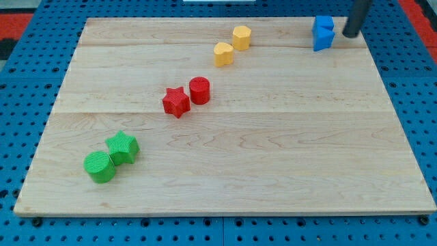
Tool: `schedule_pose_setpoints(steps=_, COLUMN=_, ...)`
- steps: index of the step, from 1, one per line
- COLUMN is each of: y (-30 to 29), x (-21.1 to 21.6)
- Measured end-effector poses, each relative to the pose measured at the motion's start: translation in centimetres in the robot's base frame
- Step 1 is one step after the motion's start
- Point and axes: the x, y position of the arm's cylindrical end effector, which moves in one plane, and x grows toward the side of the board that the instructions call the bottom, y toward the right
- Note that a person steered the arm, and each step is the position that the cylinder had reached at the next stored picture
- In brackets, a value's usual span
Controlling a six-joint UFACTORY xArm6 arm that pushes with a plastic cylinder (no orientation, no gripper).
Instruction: Place the blue cube horizontally left to the yellow hexagon
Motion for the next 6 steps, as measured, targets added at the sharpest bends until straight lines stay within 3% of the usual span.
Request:
schedule_pose_setpoints(steps=2, y=-13.1, x=-0.4)
schedule_pose_setpoints(steps=3, y=-10.5, x=-1.9)
schedule_pose_setpoints(steps=4, y=-18.1, x=-3.0)
schedule_pose_setpoints(steps=5, y=-28.2, x=-0.1)
schedule_pose_setpoints(steps=6, y=-26.2, x=0.6)
